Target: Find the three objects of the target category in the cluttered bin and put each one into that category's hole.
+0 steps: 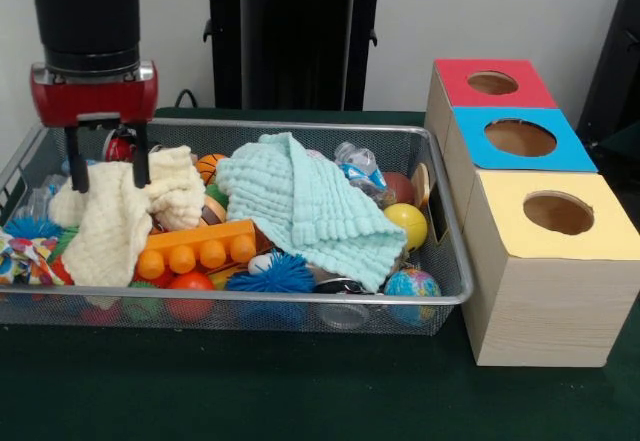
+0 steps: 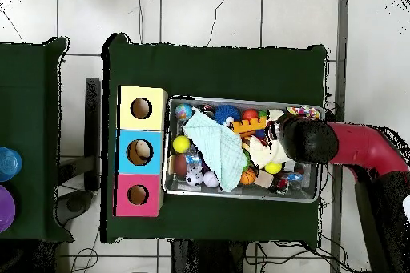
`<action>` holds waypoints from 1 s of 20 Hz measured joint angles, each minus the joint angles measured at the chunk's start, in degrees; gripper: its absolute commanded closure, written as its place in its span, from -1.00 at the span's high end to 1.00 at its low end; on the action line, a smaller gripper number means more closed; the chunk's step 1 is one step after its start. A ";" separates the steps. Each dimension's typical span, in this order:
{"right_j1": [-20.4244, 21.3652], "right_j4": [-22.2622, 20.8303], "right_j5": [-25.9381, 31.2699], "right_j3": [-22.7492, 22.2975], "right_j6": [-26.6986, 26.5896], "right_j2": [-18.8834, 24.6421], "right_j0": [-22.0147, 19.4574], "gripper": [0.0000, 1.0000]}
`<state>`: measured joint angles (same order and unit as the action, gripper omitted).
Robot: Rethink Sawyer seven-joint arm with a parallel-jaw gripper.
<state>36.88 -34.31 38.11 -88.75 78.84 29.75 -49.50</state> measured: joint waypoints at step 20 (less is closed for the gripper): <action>-5.22 -5.92 2.36 12.53 -16.49 3.84 -2.07 1.00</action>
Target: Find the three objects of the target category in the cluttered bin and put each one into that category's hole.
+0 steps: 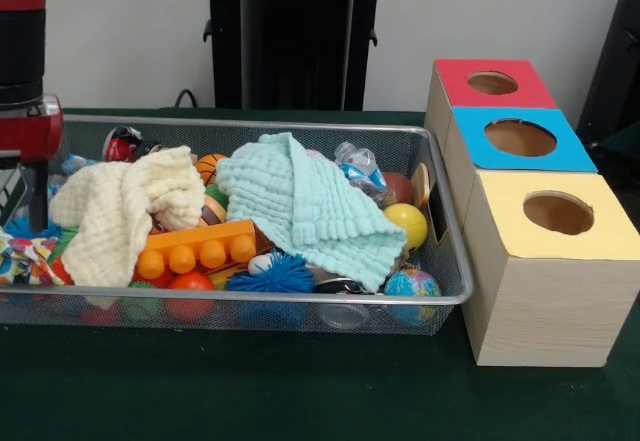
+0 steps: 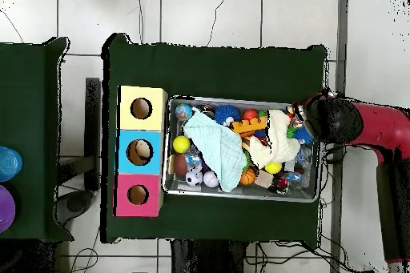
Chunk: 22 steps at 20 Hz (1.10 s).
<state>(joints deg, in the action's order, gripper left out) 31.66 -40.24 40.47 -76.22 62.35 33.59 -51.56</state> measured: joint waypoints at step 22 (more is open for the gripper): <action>-4.89 -0.05 0.14 3.99 -6.94 1.67 -0.48 1.00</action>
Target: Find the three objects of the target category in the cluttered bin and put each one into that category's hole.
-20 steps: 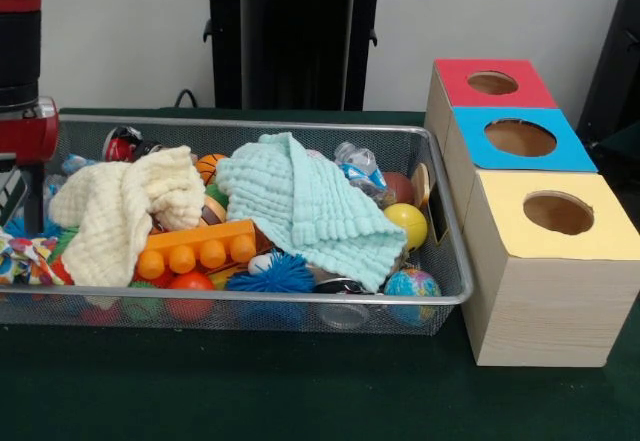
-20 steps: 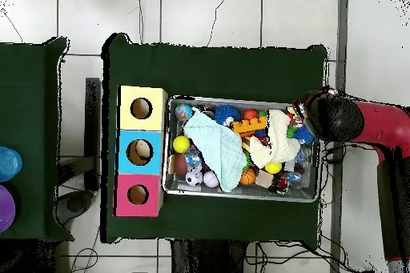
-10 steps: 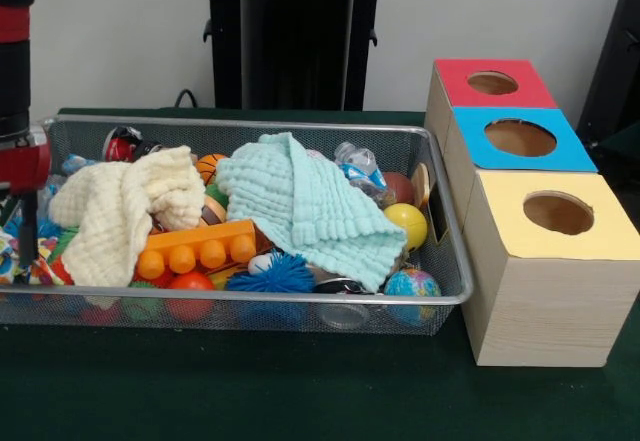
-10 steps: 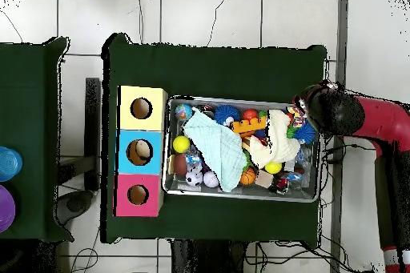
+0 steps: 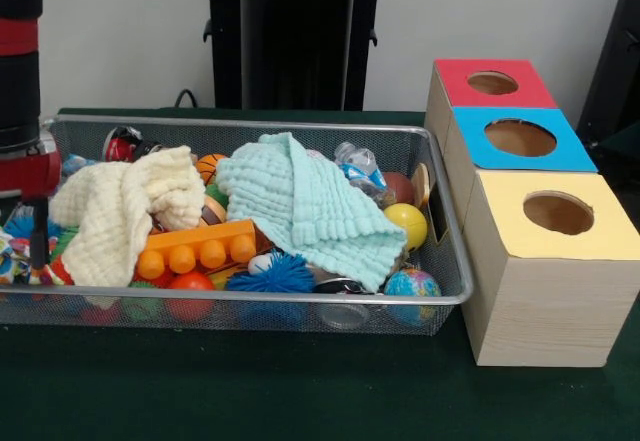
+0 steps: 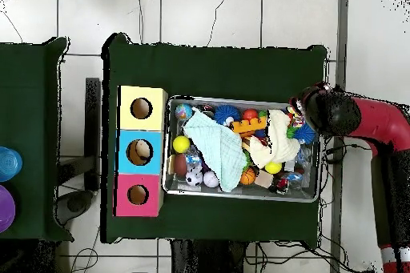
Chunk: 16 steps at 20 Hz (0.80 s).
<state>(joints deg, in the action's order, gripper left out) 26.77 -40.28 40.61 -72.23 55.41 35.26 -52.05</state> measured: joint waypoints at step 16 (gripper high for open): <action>1.63 0.00 6.03 -0.61 -0.01 -0.01 -0.18 1.00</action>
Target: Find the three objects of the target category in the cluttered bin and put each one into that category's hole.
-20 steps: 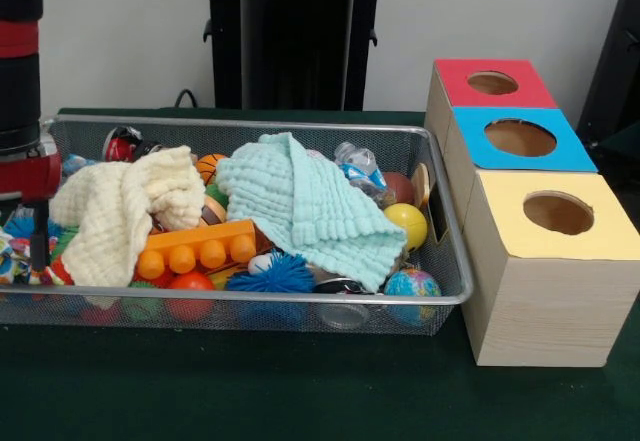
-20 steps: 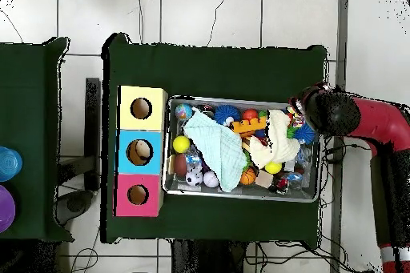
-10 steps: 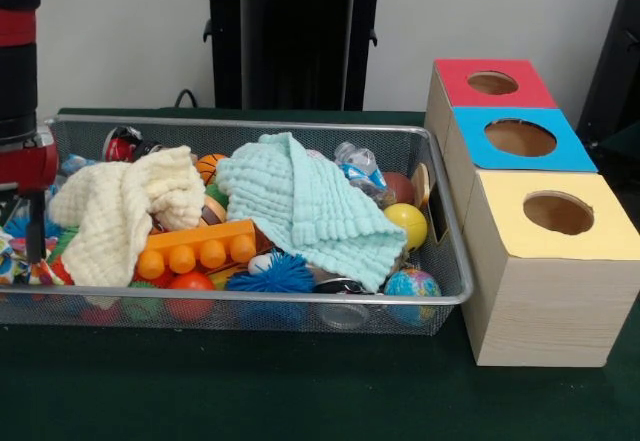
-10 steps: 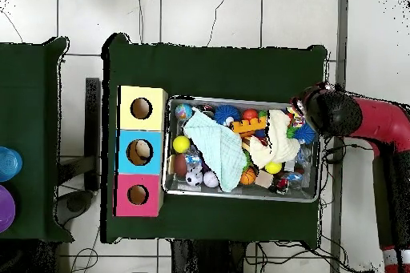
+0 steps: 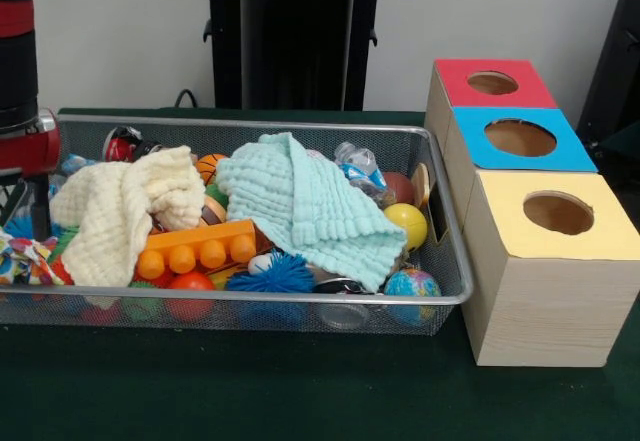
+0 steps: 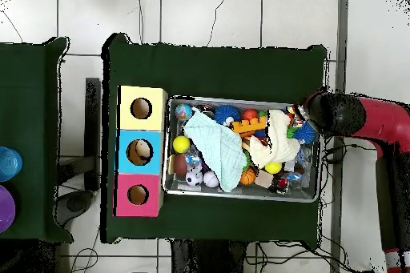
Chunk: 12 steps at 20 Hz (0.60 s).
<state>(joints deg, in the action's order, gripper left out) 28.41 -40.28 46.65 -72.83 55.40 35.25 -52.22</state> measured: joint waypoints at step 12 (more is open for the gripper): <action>0.17 -0.11 0.27 -0.52 0.00 0.00 -0.17 1.00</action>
<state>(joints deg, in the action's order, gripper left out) 28.58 -40.39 46.92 -73.35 55.40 35.25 -52.39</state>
